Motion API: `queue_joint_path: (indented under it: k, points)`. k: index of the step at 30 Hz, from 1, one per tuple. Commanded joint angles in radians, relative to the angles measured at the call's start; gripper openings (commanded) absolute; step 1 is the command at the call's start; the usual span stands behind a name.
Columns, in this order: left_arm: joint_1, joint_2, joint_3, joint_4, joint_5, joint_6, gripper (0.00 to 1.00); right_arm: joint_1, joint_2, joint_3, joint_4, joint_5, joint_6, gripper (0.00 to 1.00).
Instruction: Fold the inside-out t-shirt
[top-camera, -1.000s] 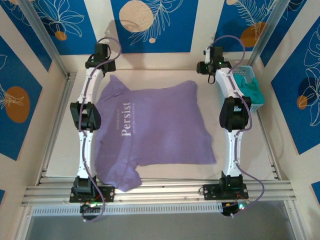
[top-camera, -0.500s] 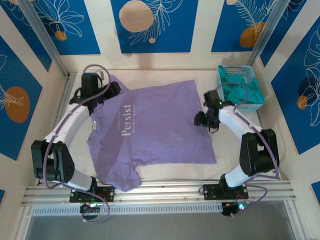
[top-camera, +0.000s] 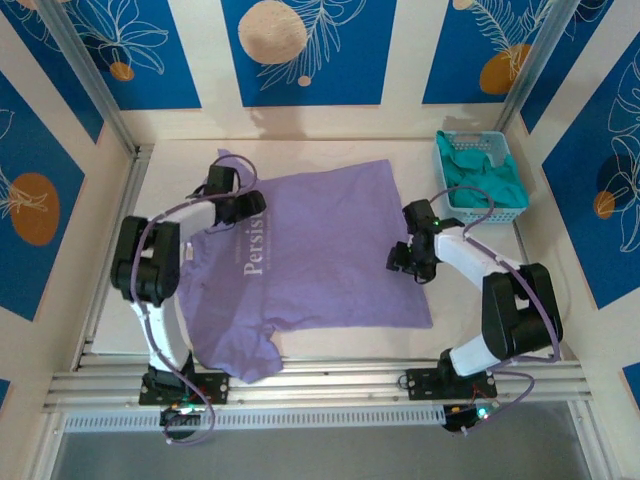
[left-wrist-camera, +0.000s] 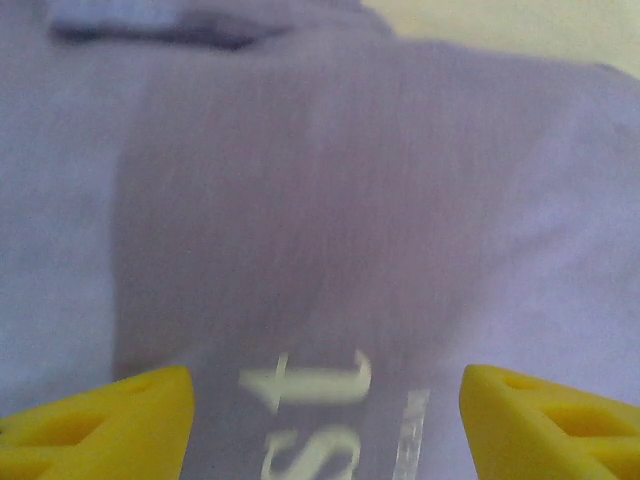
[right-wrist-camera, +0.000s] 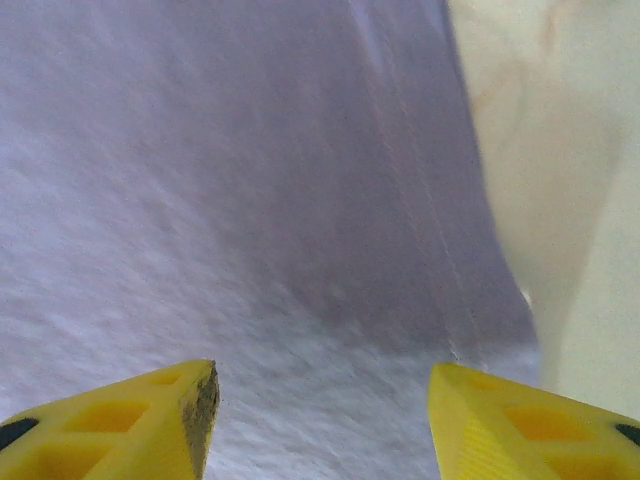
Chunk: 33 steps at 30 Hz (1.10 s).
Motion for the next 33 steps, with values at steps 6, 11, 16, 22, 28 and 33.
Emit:
queue_joint_path:
  k: [6,11,16,22,28,33]
  points:
    - [0.008,0.161,0.188,-0.080,0.006,0.030,0.70,0.013,0.282,0.289,0.221,-0.217,-0.005,0.57]
    - [0.008,0.230,0.270,-0.136,0.014,0.029,0.70,-0.031,0.510,0.495,0.157,-0.278,0.041,0.52]
    - [0.007,0.321,0.411,-0.212,0.039,0.028,0.70,-0.083,0.650,0.658,0.096,-0.318,0.065,0.46]
    - [0.006,0.491,0.753,-0.360,0.039,0.051,0.70,-0.144,0.803,0.911,0.021,-0.293,0.057,0.44]
    - [0.006,0.568,1.125,-0.536,0.065,0.074,0.72,-0.171,0.739,0.990,-0.053,-0.235,-0.047,0.45]
    - [-0.010,0.177,0.659,-0.316,0.091,0.033,0.73,-0.160,0.352,0.489,0.018,-0.170,-0.037,0.54]
